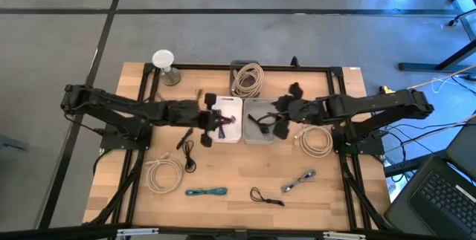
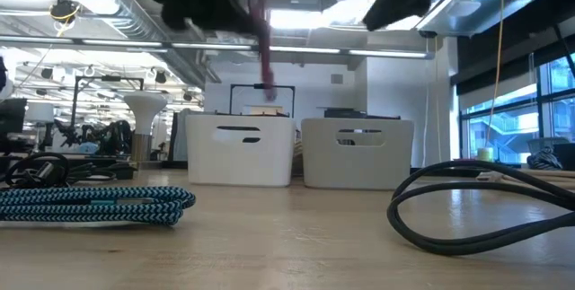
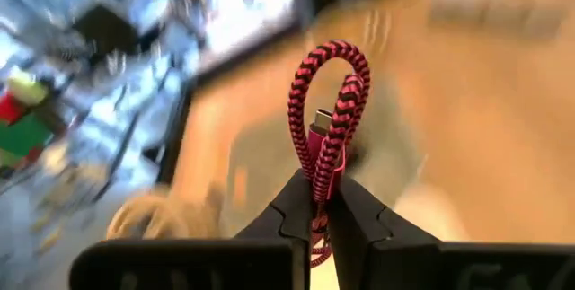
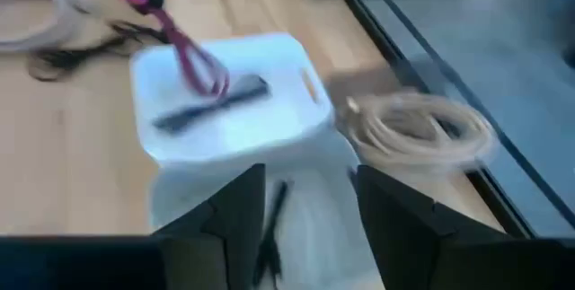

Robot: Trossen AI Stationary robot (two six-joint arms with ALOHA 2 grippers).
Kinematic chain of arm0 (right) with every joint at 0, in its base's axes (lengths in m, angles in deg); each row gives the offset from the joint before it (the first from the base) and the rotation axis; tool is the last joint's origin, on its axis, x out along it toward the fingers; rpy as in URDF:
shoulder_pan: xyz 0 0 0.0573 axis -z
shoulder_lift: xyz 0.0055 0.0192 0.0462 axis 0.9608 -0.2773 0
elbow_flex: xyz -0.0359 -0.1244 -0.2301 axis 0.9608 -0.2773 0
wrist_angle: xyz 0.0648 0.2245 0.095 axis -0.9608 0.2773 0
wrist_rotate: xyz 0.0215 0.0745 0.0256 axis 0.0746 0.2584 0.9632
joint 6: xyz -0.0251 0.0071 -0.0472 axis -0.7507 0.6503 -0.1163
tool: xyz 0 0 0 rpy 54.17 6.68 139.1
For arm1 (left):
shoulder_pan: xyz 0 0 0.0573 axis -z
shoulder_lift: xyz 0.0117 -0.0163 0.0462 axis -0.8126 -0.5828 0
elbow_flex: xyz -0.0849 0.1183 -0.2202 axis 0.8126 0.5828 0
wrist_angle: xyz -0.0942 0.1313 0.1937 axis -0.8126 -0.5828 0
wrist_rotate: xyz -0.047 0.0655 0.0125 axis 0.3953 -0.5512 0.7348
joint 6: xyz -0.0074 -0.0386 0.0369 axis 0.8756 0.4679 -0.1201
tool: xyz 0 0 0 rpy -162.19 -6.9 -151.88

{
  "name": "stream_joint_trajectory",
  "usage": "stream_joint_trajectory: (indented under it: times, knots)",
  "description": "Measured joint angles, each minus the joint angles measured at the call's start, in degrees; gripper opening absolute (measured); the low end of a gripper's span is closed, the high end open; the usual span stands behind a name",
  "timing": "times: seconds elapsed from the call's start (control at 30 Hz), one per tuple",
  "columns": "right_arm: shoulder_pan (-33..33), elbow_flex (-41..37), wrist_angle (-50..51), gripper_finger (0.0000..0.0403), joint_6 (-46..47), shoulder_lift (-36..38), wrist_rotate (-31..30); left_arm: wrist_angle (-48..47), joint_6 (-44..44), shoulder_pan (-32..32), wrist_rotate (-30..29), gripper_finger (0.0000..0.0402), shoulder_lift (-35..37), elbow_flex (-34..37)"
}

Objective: Pick & Place USB Port
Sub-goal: Put the pink patterned charger cable into the white bin

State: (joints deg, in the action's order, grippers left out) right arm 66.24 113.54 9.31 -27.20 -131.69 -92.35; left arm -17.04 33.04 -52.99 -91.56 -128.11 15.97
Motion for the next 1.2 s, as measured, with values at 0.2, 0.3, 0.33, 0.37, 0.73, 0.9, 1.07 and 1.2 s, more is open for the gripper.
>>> stream_joint_trajectory:
  times: [0.2, 0.3, 0.33, 0.37, 0.73, 0.9, 1.07, 1.2]
  knots:
    - [-0.02, 0.04, 4.18, 0.0169, 2.6, 2.06, -3.91, -21.45, -17.89, -1.17, -5.6, 0.0012, -6.7, -12.47]
    - [-0.02, 0.02, 4.44, 0.0163, 2.15, 2.16, -4.04, -28.58, -28.58, -0.38, -6.3, 0.0012, -11.57, -17.1]
    - [-0.02, 0.02, 4.43, 0.0162, 2.16, 2.15, -4.04, -30.53, -31.78, 0.06, -7.34, 0.0012, -12.97, -18.05]
    - [-0.02, 0.02, 5.11, 0.0161, 2.17, 2.09, -4.03, -31.21, -34.68, 0.49, -8.51, 0.0012, -14.5, -18.75]
    - [-0.02, 0.0, 7.99, 0.0161, 4.71, 2.05, -3.99, -31.4, -43.84, 0.72, -15.68, 0.0013, -26.29, -18.86]
    - [-0.02, 0.0, 8.26, 0.0161, 4.74, 2.05, -3.99, -31.41, -46.74, -0.13, -15.78, 0.0013, -28.96, -19.06]
    - [-0.02, 0.0, 8.21, 0.0161, 4.74, 2.05, -3.99, -31.91, -47.17, -0.77, -15.2, 0.0017, -29.77, -19.12]
    - [-0.02, 0.0, 8.19, 0.0161, 4.74, 2.05, -3.99, -31.38, -47.19, -0.69, -13.96, 0.0023, -30.31, -18.71]
